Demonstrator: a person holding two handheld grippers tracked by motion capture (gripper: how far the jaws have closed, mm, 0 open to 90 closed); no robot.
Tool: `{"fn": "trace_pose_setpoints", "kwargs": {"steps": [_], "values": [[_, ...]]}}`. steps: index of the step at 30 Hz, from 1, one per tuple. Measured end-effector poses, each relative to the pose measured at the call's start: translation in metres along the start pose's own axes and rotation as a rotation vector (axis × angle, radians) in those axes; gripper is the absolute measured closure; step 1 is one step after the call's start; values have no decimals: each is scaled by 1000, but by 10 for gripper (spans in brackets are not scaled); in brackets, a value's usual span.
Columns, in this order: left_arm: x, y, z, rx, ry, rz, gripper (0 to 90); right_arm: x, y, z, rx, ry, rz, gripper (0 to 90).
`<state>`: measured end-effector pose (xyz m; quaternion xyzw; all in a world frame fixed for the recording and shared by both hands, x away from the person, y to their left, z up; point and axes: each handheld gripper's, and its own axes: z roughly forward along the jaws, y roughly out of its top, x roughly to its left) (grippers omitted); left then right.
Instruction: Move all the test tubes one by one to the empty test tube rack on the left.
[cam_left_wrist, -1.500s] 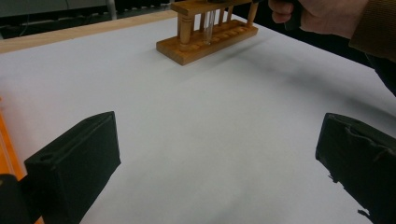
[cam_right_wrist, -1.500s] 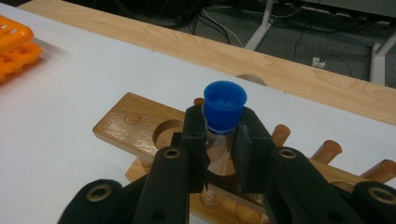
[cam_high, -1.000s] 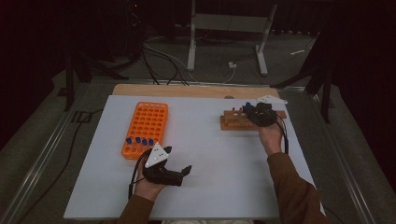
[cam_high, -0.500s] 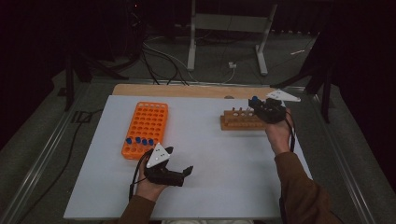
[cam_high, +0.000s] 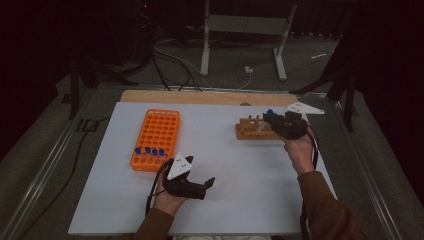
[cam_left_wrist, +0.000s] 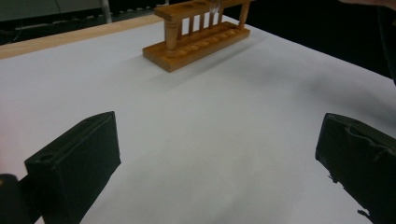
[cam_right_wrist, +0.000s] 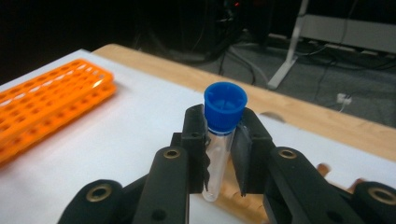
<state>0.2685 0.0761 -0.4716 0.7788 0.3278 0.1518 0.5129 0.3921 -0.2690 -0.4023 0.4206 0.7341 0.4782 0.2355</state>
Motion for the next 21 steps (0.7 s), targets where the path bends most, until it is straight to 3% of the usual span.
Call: {"fn": "trace_pose_setpoints", "kwargs": {"steps": [5,11,21], "values": [[-8,7,11,-9,16,21,30,12,-7,-1,39,42,-10,769],[-12,14,25,14,20,30,58,28,-10,-3,74,91,-33,768],[-19,27,41,5,-8,26,119,67,-15,0,106,182,-70,766]]}}
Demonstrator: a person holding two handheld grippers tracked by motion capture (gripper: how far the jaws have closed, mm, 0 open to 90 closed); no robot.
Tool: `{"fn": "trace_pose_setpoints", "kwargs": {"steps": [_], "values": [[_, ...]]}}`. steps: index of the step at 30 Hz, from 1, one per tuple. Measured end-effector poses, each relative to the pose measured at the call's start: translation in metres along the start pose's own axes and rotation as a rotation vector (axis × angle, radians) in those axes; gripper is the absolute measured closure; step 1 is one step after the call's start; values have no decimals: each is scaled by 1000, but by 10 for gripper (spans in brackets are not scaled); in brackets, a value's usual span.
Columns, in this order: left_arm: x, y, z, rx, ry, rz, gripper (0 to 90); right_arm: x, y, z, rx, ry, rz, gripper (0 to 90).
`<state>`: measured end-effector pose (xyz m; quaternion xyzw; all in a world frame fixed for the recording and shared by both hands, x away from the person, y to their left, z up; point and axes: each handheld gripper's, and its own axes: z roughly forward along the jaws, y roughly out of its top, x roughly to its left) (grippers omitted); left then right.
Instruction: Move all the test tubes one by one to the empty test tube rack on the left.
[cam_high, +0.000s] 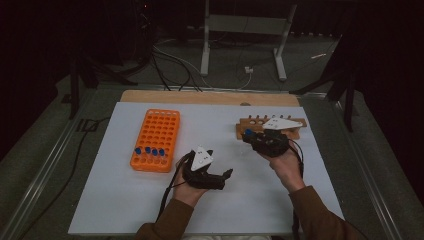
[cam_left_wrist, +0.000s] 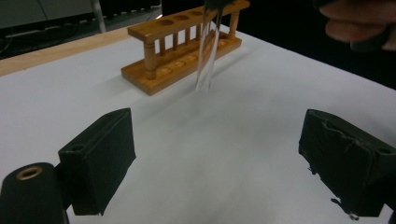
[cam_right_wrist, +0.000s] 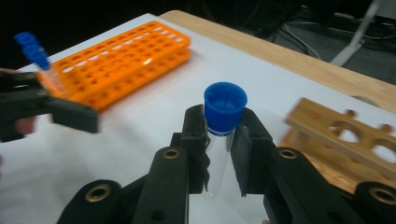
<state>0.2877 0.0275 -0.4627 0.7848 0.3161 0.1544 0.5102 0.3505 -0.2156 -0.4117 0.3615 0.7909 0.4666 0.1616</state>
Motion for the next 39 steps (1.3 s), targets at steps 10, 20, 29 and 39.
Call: {"fn": "trace_pose_setpoints", "kwargs": {"steps": [10,20,29,39], "values": [[-1,7,13,11,-33,4,278,34,0,10,28,84,-49,765],[3,8,14,-6,40,0,546,48,1,11,30,131,-56,765],[3,8,13,-20,43,16,689,51,1,13,35,153,-53,765],[2,8,12,-35,20,16,770,51,0,13,38,159,-52,766]]}}
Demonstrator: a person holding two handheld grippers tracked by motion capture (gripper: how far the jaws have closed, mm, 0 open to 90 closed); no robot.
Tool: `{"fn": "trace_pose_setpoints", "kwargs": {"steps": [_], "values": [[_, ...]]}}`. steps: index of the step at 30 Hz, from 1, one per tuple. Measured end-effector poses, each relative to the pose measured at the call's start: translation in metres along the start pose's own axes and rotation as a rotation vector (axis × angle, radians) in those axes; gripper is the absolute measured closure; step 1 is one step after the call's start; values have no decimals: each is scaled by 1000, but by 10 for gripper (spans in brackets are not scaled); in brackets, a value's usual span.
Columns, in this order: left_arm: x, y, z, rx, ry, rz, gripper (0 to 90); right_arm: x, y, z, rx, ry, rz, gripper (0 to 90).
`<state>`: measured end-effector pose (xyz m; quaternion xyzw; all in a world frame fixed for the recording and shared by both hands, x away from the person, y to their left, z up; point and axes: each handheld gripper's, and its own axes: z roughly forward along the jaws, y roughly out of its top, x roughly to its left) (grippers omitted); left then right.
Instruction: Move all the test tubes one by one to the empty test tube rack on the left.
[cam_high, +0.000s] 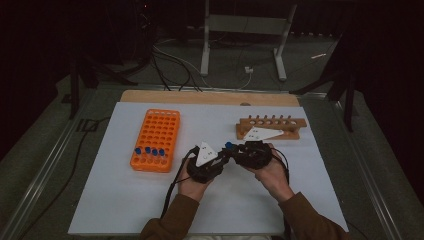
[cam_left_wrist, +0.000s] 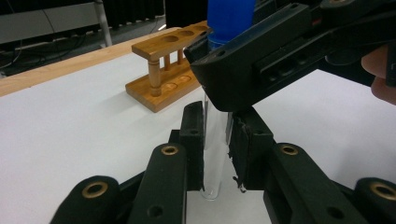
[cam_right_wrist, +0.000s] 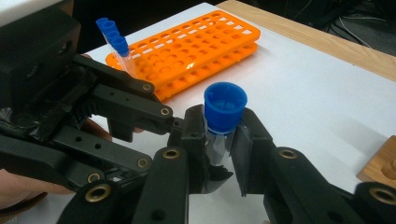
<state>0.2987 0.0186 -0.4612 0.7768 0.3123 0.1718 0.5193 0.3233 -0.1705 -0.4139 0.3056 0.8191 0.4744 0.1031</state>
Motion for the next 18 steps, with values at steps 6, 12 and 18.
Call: {"fn": "trace_pose_setpoints", "kwargs": {"steps": [6,12,18], "values": [[0,0,0,-4,-6,1,779,-1,0,-1,1,2,1,766],[4,0,0,4,1,-11,782,-3,0,-2,-4,12,5,618],[9,0,-3,14,27,-25,782,-7,0,-6,-13,3,23,369]]}}
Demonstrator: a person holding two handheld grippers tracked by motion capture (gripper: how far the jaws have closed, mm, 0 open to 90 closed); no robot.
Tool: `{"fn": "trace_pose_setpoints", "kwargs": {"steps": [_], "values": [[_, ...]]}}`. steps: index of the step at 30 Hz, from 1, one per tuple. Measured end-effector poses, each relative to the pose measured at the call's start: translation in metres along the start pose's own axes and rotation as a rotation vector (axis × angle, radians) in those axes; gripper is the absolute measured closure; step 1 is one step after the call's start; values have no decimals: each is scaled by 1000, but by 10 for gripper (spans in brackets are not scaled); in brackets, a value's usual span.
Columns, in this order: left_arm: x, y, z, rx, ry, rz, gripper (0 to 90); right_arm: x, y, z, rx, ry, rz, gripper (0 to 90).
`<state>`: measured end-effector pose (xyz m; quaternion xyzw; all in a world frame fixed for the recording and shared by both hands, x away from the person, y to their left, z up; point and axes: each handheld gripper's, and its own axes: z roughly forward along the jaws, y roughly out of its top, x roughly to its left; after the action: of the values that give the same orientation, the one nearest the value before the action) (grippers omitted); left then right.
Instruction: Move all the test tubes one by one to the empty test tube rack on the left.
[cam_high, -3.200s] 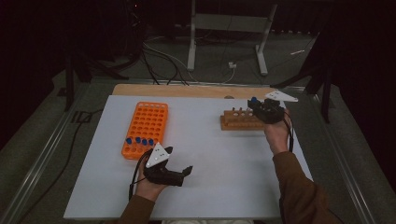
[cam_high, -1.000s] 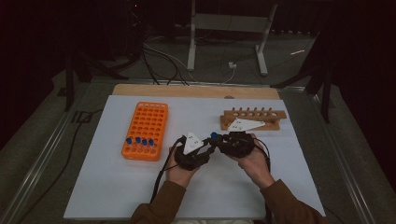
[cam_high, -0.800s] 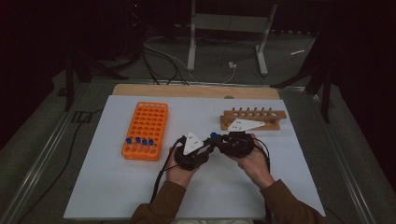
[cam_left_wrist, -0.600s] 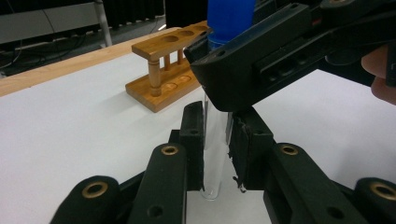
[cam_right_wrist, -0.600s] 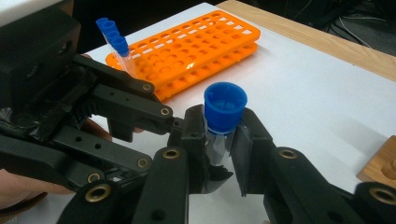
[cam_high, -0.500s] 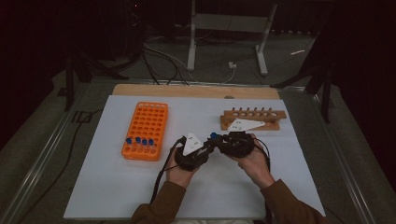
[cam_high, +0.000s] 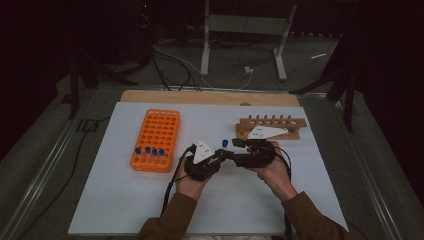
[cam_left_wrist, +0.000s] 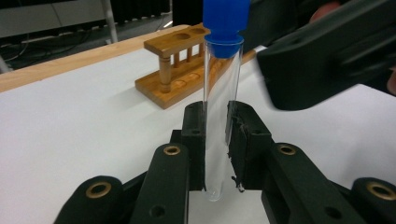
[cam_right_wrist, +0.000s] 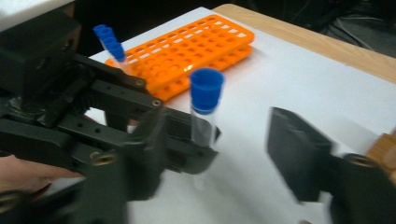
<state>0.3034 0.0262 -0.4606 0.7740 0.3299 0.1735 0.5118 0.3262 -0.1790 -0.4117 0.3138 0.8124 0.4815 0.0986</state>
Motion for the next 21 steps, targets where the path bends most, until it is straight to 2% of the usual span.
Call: {"fn": "trace_pose_setpoints", "kwargs": {"steps": [3,5,11,15,18,21], "values": [[2,-1,-2,8,10,-1,782,-1,-1,-2,0,-9,3,217],[3,-3,-3,11,14,-5,782,-1,-2,-4,3,-17,-8,150],[10,-7,-13,2,17,-31,782,-8,-7,-14,-15,-40,5,56],[14,-10,-23,-13,20,-42,782,-16,-12,-21,-10,-94,-9,29],[17,-11,-31,-17,24,-47,782,-23,-18,-26,-20,-106,5,13],[19,-12,-40,-36,23,-59,782,-29,-24,-31,-30,-139,12,1]]}}
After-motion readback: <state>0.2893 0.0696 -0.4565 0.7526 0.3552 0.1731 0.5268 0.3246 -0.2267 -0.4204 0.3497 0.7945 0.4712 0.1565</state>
